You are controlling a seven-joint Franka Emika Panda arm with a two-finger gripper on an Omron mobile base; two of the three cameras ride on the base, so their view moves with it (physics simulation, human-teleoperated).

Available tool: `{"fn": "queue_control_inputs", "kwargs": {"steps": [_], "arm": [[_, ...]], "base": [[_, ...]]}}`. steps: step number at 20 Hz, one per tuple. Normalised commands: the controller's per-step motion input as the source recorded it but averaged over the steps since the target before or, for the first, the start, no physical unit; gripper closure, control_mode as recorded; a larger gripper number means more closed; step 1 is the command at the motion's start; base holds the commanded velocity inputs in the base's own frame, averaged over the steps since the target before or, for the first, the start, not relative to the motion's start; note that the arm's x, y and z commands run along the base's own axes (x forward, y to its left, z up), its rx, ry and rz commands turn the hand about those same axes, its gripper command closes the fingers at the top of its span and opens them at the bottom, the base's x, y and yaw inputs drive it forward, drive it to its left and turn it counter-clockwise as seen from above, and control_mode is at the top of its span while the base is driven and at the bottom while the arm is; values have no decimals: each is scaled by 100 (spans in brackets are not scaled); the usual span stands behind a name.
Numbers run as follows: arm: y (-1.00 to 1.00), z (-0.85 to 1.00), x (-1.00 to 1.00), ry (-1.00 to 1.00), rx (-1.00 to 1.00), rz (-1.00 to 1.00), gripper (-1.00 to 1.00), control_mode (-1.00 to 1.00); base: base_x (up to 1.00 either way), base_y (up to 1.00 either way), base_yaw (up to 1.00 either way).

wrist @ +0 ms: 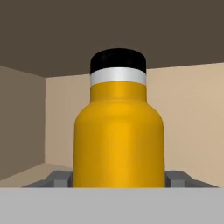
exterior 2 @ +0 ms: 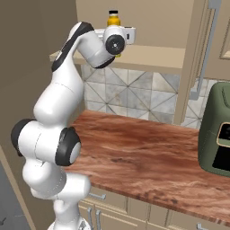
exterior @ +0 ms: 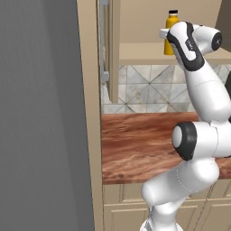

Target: Pick the water bottle, bottled drink from the counter and place them in the open cabinet.

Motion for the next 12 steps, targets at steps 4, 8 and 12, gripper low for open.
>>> {"fn": "queue_control_inputs", "kwargs": {"steps": [4,8,12], "arm": [[0,-12,16,0,0,0,100,-100],[0,-12,18,0,0,0,100,-100],[0,-9,19,0,0,0,100,-100]], "base": [[0,0,0],[0,0,0],[0,0,0]]}}
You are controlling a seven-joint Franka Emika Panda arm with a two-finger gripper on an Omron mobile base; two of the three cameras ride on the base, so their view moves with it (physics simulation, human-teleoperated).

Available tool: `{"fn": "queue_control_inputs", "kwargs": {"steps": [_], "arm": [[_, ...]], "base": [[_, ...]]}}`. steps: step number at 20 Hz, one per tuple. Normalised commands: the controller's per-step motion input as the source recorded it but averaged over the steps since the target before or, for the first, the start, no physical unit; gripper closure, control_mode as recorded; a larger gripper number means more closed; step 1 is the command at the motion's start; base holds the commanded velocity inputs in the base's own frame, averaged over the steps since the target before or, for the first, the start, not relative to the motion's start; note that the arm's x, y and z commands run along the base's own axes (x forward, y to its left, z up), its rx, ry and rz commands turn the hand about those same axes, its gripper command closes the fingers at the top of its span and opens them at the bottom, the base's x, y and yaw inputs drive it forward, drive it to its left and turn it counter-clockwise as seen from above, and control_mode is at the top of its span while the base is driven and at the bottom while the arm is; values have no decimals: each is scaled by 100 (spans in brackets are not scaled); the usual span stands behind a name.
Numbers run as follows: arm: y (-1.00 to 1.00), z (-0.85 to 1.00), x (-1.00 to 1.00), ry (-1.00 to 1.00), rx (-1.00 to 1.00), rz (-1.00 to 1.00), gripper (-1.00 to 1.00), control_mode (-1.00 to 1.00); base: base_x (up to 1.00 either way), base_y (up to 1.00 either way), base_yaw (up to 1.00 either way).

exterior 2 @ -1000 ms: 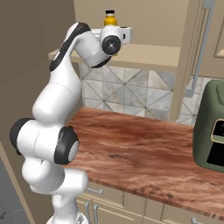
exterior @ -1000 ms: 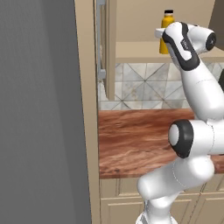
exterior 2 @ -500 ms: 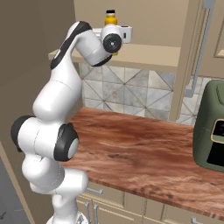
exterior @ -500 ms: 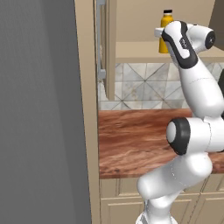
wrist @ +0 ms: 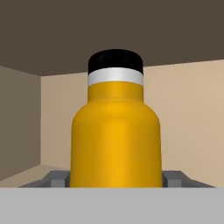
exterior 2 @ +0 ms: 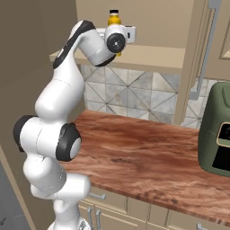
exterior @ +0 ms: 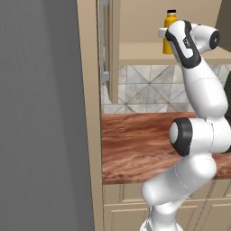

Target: Pick the water bottle, bottled drink from the counter and place them in the open cabinet.

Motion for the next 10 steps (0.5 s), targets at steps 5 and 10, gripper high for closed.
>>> {"fn": "queue_control_inputs", "kwargs": {"steps": [5,10], "arm": [[0,-10,19,0,0,0,100,-100],[0,-12,19,0,0,0,100,-100]], "base": [[0,0,0],[0,0,0]]}}
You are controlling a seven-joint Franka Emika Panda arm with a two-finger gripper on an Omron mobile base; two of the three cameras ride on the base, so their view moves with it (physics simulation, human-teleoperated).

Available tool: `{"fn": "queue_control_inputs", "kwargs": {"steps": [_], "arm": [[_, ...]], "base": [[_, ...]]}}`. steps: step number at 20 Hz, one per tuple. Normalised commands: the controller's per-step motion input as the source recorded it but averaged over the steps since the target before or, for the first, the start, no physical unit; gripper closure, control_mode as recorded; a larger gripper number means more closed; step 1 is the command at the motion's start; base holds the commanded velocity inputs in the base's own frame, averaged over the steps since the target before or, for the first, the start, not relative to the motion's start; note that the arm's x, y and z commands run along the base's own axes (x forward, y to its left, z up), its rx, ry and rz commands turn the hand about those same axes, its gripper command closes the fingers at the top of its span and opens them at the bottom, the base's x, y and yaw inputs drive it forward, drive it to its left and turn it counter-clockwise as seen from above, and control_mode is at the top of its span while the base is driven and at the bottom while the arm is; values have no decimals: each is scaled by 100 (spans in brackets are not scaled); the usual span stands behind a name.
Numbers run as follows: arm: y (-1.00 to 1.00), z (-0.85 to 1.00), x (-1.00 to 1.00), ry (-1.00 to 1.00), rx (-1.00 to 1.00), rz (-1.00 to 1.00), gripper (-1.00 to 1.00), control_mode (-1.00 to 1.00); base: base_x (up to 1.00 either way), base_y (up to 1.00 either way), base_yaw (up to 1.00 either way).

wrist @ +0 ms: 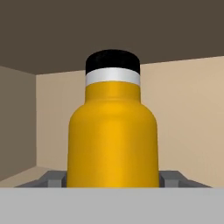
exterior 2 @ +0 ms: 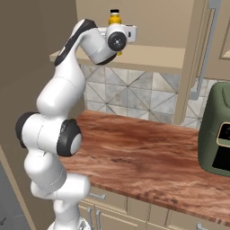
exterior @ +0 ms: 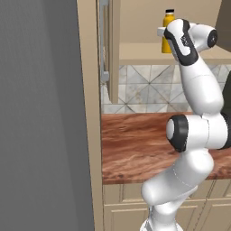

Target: Pick the water bottle, bottled drink from the counter and place them in the open cabinet.

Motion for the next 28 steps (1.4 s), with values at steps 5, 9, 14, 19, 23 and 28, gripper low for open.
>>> {"fn": "queue_control_inputs", "kwargs": {"steps": [5,9,14,19,23,28], "arm": [[0,-12,13,0,0,0,100,-100],[0,-15,13,0,0,0,100,-100],[0,-16,10,0,0,0,100,-100],[0,-16,7,0,0,-1,100,-100],[-1,-17,3,0,0,0,100,-100],[-7,-18,0,0,0,-1,100,-100]], "base": [[0,0,0],[0,0,0],[0,0,0],[0,0,0],[0,0,0],[0,0,0]]}}
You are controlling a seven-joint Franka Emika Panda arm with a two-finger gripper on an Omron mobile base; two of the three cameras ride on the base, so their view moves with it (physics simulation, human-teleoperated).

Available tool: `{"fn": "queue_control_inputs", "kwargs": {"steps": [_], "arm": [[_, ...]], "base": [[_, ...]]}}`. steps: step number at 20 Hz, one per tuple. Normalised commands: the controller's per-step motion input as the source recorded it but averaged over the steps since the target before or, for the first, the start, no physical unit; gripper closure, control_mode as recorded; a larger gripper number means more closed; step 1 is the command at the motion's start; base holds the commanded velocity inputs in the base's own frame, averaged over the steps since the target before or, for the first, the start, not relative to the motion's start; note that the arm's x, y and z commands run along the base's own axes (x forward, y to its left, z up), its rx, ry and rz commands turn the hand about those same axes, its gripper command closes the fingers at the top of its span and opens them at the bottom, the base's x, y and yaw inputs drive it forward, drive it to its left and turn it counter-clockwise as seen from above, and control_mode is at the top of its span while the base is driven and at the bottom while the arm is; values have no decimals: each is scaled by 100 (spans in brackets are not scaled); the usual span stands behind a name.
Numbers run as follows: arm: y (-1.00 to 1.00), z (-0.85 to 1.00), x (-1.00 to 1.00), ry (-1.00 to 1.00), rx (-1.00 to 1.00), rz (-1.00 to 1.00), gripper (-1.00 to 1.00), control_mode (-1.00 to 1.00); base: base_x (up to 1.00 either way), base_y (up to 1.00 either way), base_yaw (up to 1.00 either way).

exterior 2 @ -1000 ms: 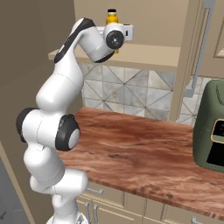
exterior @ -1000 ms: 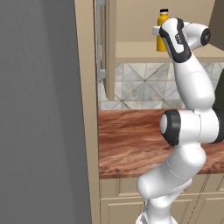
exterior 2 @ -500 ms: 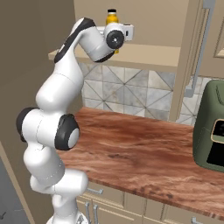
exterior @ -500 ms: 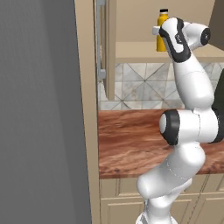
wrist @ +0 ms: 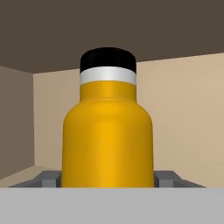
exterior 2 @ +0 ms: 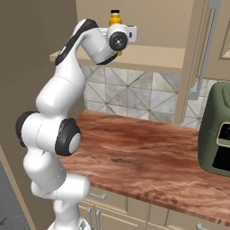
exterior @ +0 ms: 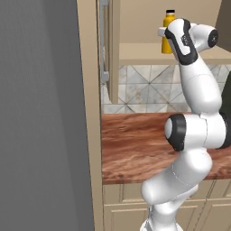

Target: Pick the water bottle, bottled drink from the counter and place them in the open cabinet.

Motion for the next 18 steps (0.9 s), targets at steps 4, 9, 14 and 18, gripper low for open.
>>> {"fn": "queue_control_inputs", "kwargs": {"steps": [4,9,14,18], "arm": [[-5,-17,0,0,0,-2,100,-100],[-3,-18,1,0,0,-2,100,-100],[-2,-20,0,0,0,-2,-100,-100],[-2,-18,0,0,0,-3,-100,-100]], "base": [[0,0,0],[0,0,0],[0,0,0],[0,0,0]]}}
